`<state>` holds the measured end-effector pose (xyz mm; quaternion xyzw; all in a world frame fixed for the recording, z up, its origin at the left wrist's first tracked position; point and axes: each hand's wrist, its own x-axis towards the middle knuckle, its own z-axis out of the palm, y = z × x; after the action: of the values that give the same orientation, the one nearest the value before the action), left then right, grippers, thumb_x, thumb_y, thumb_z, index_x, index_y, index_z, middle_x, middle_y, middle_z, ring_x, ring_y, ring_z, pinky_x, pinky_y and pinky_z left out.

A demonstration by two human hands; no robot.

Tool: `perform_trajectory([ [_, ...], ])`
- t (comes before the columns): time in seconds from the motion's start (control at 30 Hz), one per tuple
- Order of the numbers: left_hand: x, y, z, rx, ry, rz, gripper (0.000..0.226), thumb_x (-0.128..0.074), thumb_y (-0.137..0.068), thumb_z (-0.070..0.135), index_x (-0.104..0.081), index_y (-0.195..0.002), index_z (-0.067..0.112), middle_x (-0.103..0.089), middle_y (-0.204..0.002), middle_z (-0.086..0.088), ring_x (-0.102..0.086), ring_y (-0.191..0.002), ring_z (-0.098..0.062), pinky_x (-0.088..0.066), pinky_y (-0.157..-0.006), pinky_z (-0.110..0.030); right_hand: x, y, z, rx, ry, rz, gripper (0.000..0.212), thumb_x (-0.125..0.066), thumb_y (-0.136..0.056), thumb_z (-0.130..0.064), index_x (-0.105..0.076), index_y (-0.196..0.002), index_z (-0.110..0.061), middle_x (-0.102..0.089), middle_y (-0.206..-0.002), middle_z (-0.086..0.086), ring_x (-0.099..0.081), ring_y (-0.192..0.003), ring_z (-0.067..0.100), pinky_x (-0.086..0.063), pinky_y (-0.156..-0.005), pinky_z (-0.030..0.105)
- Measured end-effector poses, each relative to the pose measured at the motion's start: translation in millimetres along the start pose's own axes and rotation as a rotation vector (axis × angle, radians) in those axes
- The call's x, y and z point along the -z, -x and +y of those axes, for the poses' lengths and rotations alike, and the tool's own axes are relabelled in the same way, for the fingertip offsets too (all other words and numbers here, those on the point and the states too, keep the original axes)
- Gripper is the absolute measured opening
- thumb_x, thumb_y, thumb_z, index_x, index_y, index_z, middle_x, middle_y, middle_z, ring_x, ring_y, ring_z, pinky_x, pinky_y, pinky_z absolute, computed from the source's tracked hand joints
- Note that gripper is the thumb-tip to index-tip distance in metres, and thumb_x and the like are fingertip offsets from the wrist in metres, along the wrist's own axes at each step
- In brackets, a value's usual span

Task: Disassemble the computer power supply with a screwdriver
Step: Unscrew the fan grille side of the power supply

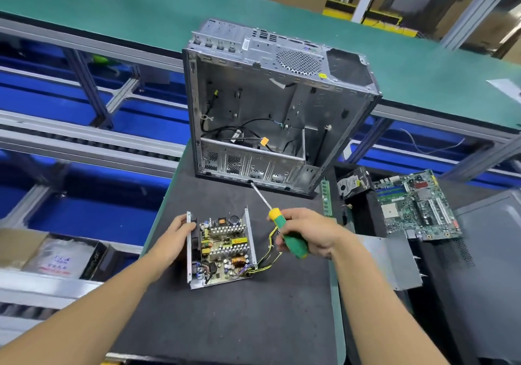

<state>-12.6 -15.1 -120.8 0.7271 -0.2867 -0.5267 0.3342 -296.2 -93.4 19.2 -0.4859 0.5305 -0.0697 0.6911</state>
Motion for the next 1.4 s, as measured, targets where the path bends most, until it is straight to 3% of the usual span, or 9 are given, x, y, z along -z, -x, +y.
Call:
perform_trajectory([
  [0.17,4.2,11.0,-0.9,-0.026,-0.061,-0.034,0.037,-0.043,-0.103,0.047,-0.044,-0.140,0.040,-0.057,-0.137,0.007,-0.051,-0.122,-0.016,-0.033,-0.102,-0.034,-26.0,-35.0,43.1,0.071,0.231,0.238,0.009,-0.054,-0.085,-0.007,-0.050,-0.082,-0.014,-0.050,-0.060,0.005,-0.049,-0.049,0.016,-0.047,-0.057,0.033],
  [0.33,-1.1,25.2,-0.7,-0.050,-0.145,-0.020,0.055,-0.034,-0.101,0.060,-0.027,-0.154,0.045,-0.035,-0.156,0.017,-0.034,-0.144,-0.015,-0.022,-0.117,-0.035,-38.5,-55.4,53.2,0.015,0.681,0.302,0.046,-0.073,-0.077,-0.048,-0.051,-0.098,-0.014,-0.059,-0.093,0.002,-0.057,-0.090,0.025,-0.044,-0.068,0.032],
  [0.53,-11.9,36.0,6.6,-0.105,-0.109,-0.012,0.057,-0.027,-0.102,0.059,-0.015,-0.156,0.043,-0.020,-0.158,0.021,-0.019,-0.149,-0.010,-0.013,-0.120,-0.034,-45.2,-66.4,56.6,0.099,0.686,0.411,0.022,-0.069,-0.076,-0.030,-0.049,-0.076,-0.020,-0.057,-0.076,-0.001,-0.055,-0.071,0.025,-0.048,-0.064,0.034],
  [0.63,-19.4,40.8,17.3,-0.202,-0.045,-0.011,0.045,-0.026,-0.102,0.060,-0.024,-0.146,0.057,-0.024,-0.142,0.023,-0.028,-0.136,-0.001,-0.020,-0.112,-0.028,-31.7,-68.0,64.8,0.104,0.589,0.442,0.021,-0.067,-0.082,-0.025,-0.050,-0.070,-0.020,-0.056,-0.070,0.000,-0.055,-0.063,0.024,-0.044,-0.059,0.030],
  [0.73,-25.2,41.0,35.9,-0.316,-0.048,-0.057,0.030,-0.033,-0.105,0.048,-0.037,-0.132,0.061,-0.039,-0.125,0.017,-0.045,-0.113,0.007,-0.034,-0.096,-0.019,-10.1,-66.3,76.0,0.116,0.329,0.409,0.010,-0.071,-0.081,-0.013,-0.064,-0.086,-0.009,-0.056,-0.068,0.004,-0.049,-0.054,0.018,-0.044,-0.056,0.029],
  [0.93,-27.0,37.4,51.3,-0.478,-0.284,-0.044,0.045,-0.058,-0.100,0.031,-0.045,-0.134,0.056,-0.046,-0.104,0.007,-0.054,-0.098,-0.008,-0.042,-0.081,-0.022,3.7,-68.1,88.5,0.104,0.155,0.451,0.015,-0.079,-0.075,-0.003,-0.068,-0.079,-0.013,-0.059,-0.054,-0.001,-0.046,-0.042,0.012,-0.043,-0.046,0.025],
  [1.13,-13.7,32.5,46.8,-0.486,-0.300,0.003,0.029,-0.075,-0.088,0.023,-0.064,-0.102,0.046,-0.062,-0.097,0.008,-0.060,-0.089,-0.005,-0.048,-0.083,-0.029,2.8,-76.3,85.0,0.105,0.374,0.499,0.015,-0.082,-0.075,-0.026,-0.068,-0.079,-0.023,-0.068,-0.074,-0.004,-0.062,-0.071,0.016,-0.052,-0.071,0.031],
  [1.23,-2.3,32.2,38.2,-0.426,-0.290,-0.020,0.018,-0.080,-0.084,0.024,-0.070,-0.093,0.037,-0.068,-0.085,0.004,-0.059,-0.076,-0.011,-0.052,-0.082,-0.041,3.8,-74.0,82.4,0.037,0.584,0.521,0.031,-0.076,-0.075,-0.051,-0.065,-0.082,-0.022,-0.069,-0.081,-0.002,-0.066,-0.081,0.021,-0.052,-0.071,0.034],
  [1.4,2.0,38.2,28.2,-0.436,-0.262,0.017,0.011,-0.078,-0.083,0.040,-0.069,-0.085,0.033,-0.061,-0.062,0.008,-0.052,-0.056,-0.001,-0.044,-0.060,-0.023,8.4,-70.9,82.1,0.016,0.746,0.493,0.037,-0.066,-0.085,-0.052,-0.064,-0.098,-0.018,-0.065,-0.103,0.003,-0.059,-0.093,0.028,-0.049,-0.073,0.035],
])
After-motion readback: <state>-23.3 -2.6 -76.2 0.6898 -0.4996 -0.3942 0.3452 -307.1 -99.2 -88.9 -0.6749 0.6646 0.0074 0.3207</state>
